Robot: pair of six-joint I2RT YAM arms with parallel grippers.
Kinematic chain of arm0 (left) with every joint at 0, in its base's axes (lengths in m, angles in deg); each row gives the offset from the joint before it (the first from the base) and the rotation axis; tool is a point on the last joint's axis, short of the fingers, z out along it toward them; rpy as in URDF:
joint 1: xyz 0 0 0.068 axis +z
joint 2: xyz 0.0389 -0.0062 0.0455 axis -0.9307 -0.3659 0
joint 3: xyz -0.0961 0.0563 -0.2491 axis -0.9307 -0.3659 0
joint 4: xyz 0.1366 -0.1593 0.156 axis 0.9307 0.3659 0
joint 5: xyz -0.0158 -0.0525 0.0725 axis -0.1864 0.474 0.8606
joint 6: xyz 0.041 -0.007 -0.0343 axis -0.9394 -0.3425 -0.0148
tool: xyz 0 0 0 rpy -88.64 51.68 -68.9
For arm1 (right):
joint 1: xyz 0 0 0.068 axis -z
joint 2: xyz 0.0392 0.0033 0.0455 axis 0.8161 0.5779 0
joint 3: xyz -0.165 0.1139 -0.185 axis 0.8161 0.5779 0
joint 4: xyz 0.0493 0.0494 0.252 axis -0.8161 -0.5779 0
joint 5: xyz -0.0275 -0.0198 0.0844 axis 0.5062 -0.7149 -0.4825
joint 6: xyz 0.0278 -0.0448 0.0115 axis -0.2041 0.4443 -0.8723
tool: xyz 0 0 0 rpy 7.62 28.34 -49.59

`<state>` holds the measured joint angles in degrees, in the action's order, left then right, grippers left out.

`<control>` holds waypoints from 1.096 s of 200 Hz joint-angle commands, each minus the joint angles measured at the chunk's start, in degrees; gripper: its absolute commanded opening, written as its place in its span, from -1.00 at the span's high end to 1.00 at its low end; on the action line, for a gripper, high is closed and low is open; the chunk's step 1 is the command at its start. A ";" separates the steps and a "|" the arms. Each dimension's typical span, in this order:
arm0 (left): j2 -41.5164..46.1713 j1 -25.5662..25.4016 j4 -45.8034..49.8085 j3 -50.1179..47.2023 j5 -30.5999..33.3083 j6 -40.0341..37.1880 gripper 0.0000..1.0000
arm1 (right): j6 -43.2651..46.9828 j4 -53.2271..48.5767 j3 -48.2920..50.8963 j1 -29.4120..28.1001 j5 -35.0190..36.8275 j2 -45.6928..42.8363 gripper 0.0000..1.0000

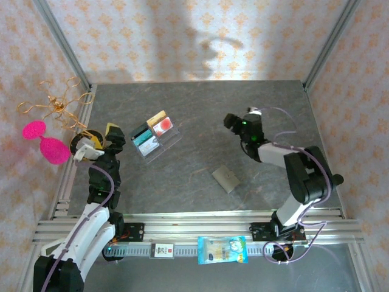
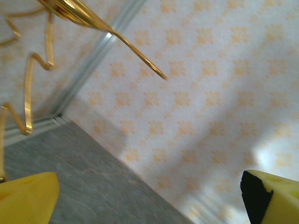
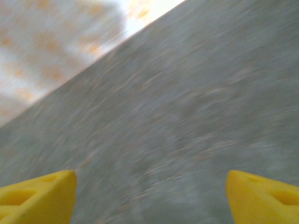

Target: Take the credit cards out of the card holder

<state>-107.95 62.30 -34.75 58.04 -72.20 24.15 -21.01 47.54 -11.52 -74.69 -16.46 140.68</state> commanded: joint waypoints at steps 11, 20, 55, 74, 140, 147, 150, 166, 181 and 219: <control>0.04 0.26 -5.48 -1.81 -11.34 3.70 -0.99 | 4.39 -1.90 -7.72 -7.02 -12.61 7.88 -0.36; 0.86 0.26 -5.89 -2.49 -11.58 5.58 -0.99 | 5.10 -2.67 -10.49 -8.38 -14.19 10.34 -0.28; 2.78 0.19 -0.03 -1.03 -15.71 8.06 -0.98 | 7.80 -6.28 -19.08 -12.52 -14.40 17.43 -0.20; 2.11 0.18 3.10 0.20 -19.24 8.50 -0.85 | 8.30 -8.04 -23.51 -13.62 -14.45 20.81 -0.25; 0.13 -1.09 4.34 -0.38 -27.98 11.39 -0.69 | 8.18 -10.72 -34.40 -16.02 -14.82 28.34 -0.17; 0.22 -1.14 4.70 -0.52 -28.27 11.25 -0.69 | 8.29 -11.45 -35.44 -16.27 -14.77 29.02 -0.15; 0.19 -1.14 4.90 -0.52 -28.47 11.17 -0.69 | 8.43 -11.66 -35.95 -16.35 -14.82 29.27 -0.13; 0.43 -1.16 5.99 -0.67 -28.97 10.82 -0.65 | 8.86 -12.69 -37.95 -16.89 -14.81 30.54 -0.04; 1.05 -1.20 6.45 -1.02 -29.06 10.60 -0.63 | 8.81 -13.57 -39.32 -17.15 -14.32 31.65 0.06; 2.43 -1.17 7.25 -1.14 -29.15 10.16 -0.63 | 9.15 -15.34 -41.36 -17.45 -12.69 33.41 0.22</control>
<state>-106.66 61.40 -28.54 56.84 -99.96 34.47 -12.75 34.49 -50.49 -91.71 -30.63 172.46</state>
